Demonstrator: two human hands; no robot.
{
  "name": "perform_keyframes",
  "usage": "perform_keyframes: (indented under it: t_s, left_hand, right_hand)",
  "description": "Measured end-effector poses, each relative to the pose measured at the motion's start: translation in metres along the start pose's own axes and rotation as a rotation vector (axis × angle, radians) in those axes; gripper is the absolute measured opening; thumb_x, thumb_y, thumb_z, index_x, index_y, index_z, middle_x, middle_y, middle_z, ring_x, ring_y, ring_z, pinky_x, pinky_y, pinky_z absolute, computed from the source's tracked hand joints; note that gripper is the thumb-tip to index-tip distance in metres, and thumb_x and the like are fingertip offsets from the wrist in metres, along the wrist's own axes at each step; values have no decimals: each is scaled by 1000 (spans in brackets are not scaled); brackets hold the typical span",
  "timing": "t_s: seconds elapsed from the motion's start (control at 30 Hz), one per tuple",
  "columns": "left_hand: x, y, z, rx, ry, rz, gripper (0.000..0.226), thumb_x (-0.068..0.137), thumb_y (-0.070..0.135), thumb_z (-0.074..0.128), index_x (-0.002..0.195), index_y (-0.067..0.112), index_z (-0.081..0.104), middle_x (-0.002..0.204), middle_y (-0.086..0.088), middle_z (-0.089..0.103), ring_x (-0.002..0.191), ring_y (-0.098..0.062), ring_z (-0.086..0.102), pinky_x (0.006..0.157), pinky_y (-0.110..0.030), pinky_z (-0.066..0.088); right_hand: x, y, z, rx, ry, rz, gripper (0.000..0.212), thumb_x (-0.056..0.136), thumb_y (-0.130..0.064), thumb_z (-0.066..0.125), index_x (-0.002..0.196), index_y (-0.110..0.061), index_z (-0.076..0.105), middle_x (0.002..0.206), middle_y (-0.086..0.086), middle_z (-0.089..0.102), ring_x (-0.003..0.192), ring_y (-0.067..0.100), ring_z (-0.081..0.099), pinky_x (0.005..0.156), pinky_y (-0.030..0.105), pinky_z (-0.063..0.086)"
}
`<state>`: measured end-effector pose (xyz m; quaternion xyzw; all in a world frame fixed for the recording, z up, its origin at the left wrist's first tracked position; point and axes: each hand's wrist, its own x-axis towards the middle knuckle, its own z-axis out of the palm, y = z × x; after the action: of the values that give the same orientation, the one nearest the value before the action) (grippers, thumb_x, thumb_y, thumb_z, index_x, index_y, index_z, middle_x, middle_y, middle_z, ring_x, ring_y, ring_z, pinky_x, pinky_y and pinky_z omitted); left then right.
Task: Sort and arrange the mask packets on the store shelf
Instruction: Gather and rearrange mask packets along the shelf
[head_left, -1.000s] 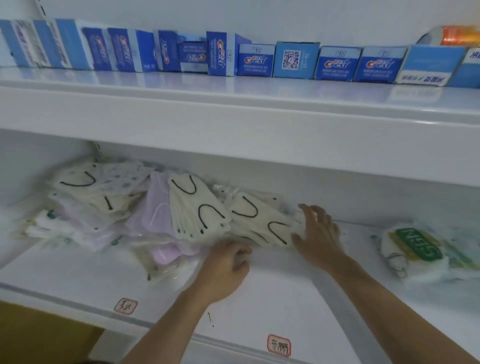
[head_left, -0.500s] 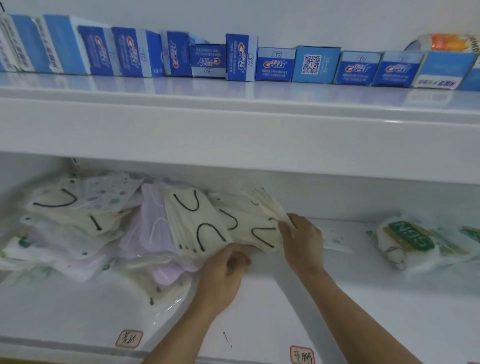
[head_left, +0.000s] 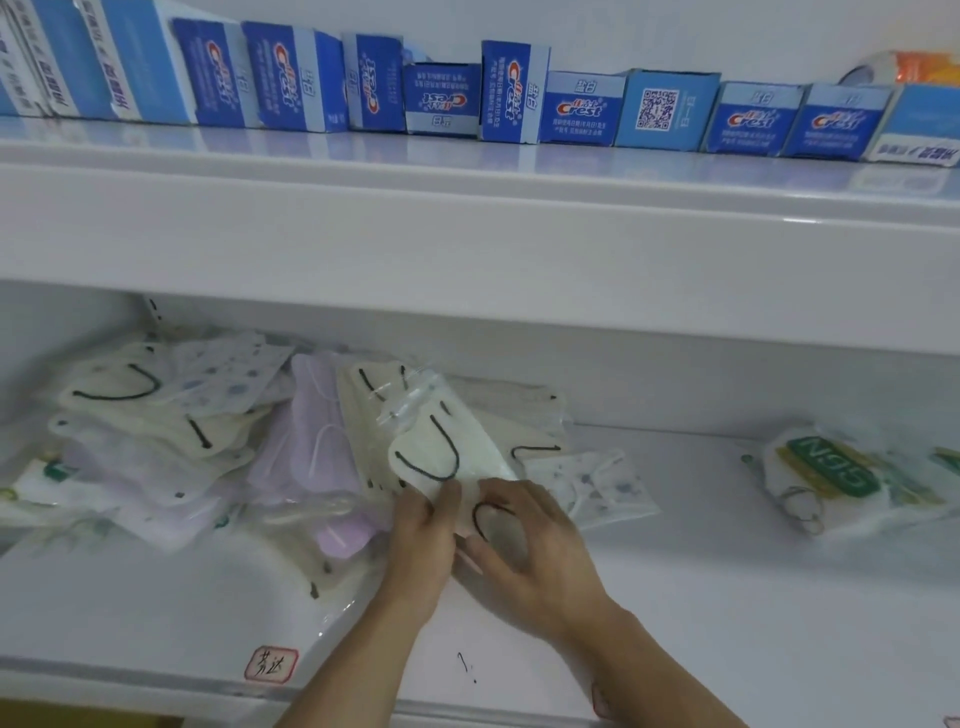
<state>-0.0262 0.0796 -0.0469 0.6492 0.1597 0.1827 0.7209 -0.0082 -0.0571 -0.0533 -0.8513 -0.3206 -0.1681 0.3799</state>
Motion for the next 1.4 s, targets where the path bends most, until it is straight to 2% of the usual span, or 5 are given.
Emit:
perform_keyframes:
  t_s: [0.3,0.6,0.73,1.0,1.4]
  left_hand:
    - [-1,2,-8,-106,137,-13,29,93,11,66,118,25,65,111,3,74,108,-17,69,100,-51,53]
    - [-1,6,-10,-141,48,-33,35,81,2,81,112,13,69,100,-5,78,94,-24,75,75,-39,61]
    - [3,-1,-10,-147,51,-52,31,88,6,76,115,19,68,106,-2,77,101,-23,74,85,-45,58]
    - [0,-5,-3,-190,49,-68,46,102,28,59,145,29,45,135,9,64,126,-16,59,112,-51,43]
    - [1,-8,-5,-221,85,-116,53,93,1,59,125,43,55,126,5,68,118,-24,64,101,-58,50]
  right_hand:
    - [33,60,-19,-177,134,573,42,91,-20,63,132,-22,58,132,6,61,125,30,53,107,42,41]
    - [95,68,-29,-369,-458,619,57,79,-48,73,130,-28,58,126,1,62,127,29,50,104,47,39]
    - [80,66,-37,-126,-103,652,23,78,-25,72,70,-10,55,65,0,56,72,31,59,57,30,41]
    - [22,13,-44,884,193,728,23,84,8,74,102,-2,63,77,6,75,72,20,73,57,26,56]
    - [63,42,-25,-109,-115,582,61,88,-62,60,140,-33,47,140,-6,52,131,18,47,107,43,41]
